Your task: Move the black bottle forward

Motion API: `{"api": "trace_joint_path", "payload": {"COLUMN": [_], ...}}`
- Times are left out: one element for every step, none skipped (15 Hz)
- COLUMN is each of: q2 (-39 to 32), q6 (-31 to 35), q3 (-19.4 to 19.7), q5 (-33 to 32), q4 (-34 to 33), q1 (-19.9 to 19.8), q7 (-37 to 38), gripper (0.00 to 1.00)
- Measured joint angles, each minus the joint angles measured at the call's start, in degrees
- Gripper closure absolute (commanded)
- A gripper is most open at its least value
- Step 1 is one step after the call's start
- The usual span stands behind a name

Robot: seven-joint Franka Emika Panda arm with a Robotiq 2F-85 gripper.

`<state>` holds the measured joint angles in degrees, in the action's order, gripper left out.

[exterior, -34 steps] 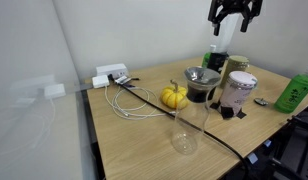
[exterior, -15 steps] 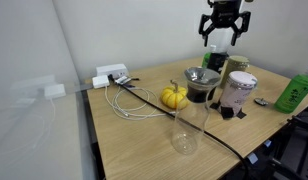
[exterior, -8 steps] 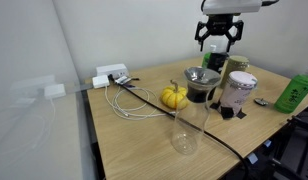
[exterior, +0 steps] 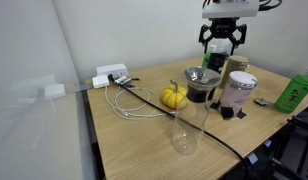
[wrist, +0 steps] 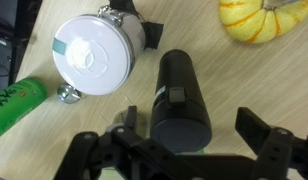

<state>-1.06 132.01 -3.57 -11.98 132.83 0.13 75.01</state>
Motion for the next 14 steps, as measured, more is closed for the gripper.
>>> {"api": "trace_joint_path", "payload": {"q2": [-0.2,-0.5,-0.9,-1.1,-1.3,-1.4,-1.5,-1.5,-1.5,-1.5,-1.5,-1.5,-1.5,-1.5], "q6": [0.0,0.0,0.0,0.0,0.0,0.0,0.0,0.0,0.0,0.0,0.0,0.0,0.0,0.0], "q3": [0.3,0.5,0.7,0.8,0.8,0.9,0.9,0.9,0.9,0.9,0.9,0.9,0.9,0.9], "q5": [0.9,1.7,2.6,3.3,4.0,4.5,4.6,4.9,5.1,5.2,5.2,5.2,5.2,5.2], "q4": [0.1,0.2,0.2,0.2,0.2,0.2,0.2,0.2,0.1,-0.1,-0.1,-0.1,-0.1,-0.1], "q1": [0.0,0.0,0.0,0.0,0.0,0.0,0.0,0.0,0.1,0.2,0.3,0.3,0.3,0.3], "q7": [0.9,1.5,2.0,2.5,3.0,3.6,4.5,5.4,5.9,6.2,6.4,6.5,6.5,6.6], "gripper": [0.0,0.0,0.0,0.0,0.0,0.0,0.0,0.0,0.0,0.0,0.0,0.0,0.0,0.0]}}
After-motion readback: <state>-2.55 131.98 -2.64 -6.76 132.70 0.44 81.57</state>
